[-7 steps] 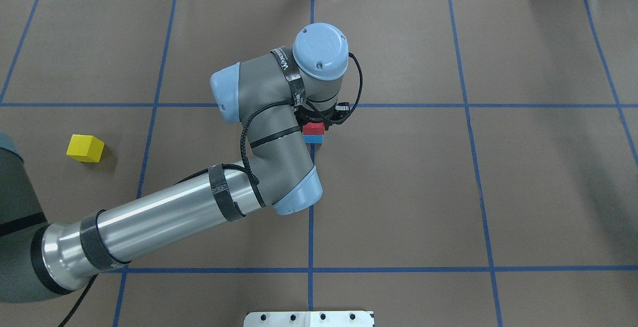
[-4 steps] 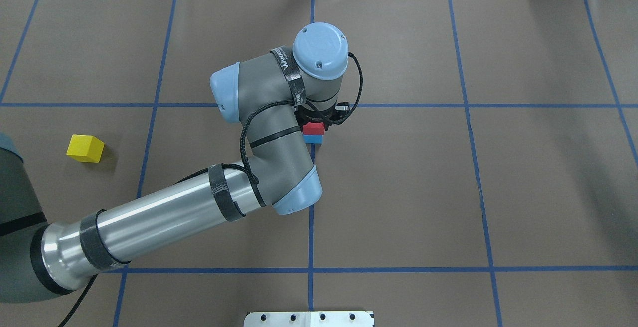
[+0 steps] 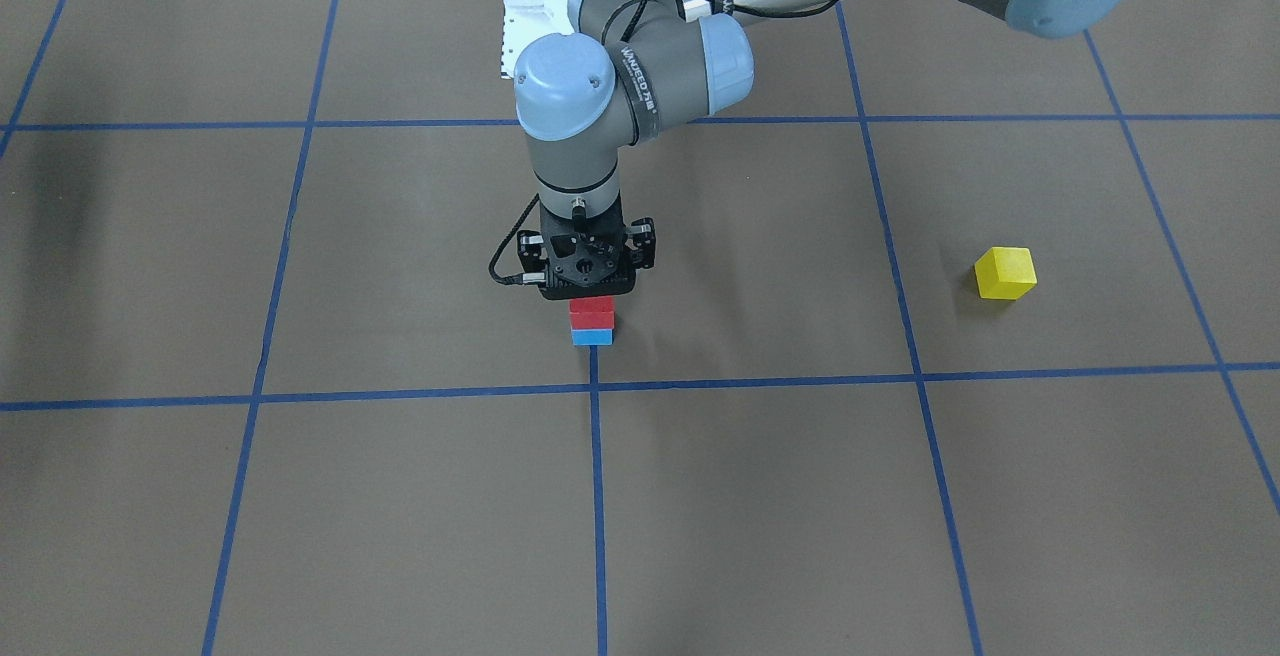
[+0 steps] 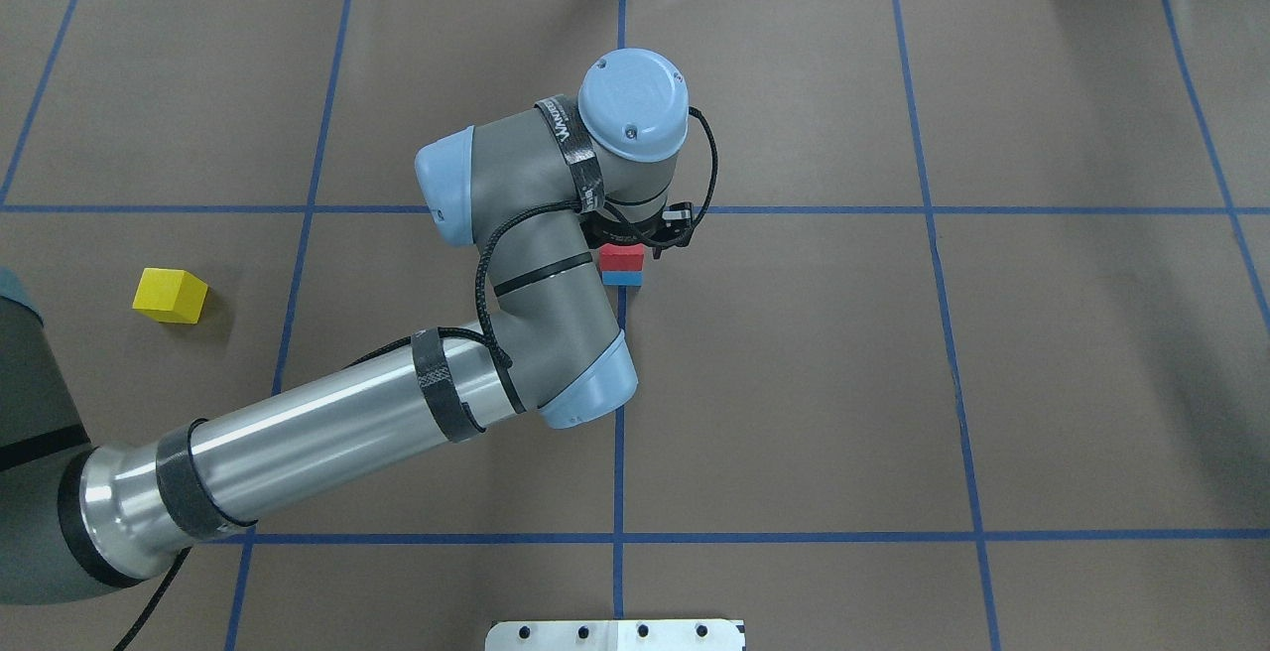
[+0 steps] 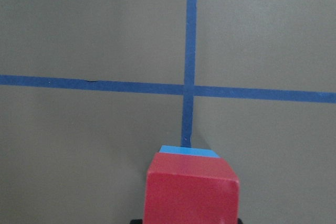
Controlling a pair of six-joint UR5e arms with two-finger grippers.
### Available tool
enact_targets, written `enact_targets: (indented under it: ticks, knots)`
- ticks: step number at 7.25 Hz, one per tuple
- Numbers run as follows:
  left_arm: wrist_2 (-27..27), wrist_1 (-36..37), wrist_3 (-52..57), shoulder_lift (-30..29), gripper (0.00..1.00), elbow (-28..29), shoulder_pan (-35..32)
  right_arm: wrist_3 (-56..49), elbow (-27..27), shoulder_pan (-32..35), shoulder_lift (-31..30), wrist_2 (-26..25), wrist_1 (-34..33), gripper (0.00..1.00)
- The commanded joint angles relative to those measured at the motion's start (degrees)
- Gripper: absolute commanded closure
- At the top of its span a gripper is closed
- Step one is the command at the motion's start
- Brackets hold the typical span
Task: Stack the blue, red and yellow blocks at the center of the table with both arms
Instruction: 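Lower the red cube onto the blue cube and open the left gripper, then move the left gripper back above the yellow cube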
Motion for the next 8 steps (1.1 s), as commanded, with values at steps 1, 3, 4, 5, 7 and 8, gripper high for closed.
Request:
enact_targets:
  ticks: [1,3,4,5,7,8]
  knots:
    - [0.01,0.31,3.20,-0.01,0.00,-1.67,-0.26,0.04,0.00,0.00,0.12,-0.15,0.00,0.00]
    - [-2.34,0.85,12.16,6.53,0.00,-9.28,-4.20,-0.05,0.00,0.00,0.12,-0.23,0.00,0.00]
    - [-3.40,0.85,16.29,12.59,0.00,-15.16,-6.74,-0.05,-0.09,-0.09,0.12,-0.15,0.00,0.00]
    - [-4.63,0.67,20.94,18.57,0.00,-20.44,-8.94,-0.05,0.00,-0.09,0.12,-0.15,0.00,0.00]
    - [-5.43,-0.29,30.17,33.05,0.00,-32.47,-12.55,0.04,-0.26,-0.09,0.21,-0.15,0.09,0.00]
    - [-5.61,-0.30,32.48,39.22,0.00,-37.32,-13.87,0.04,-0.26,-0.09,0.29,-0.15,0.00,0.00]
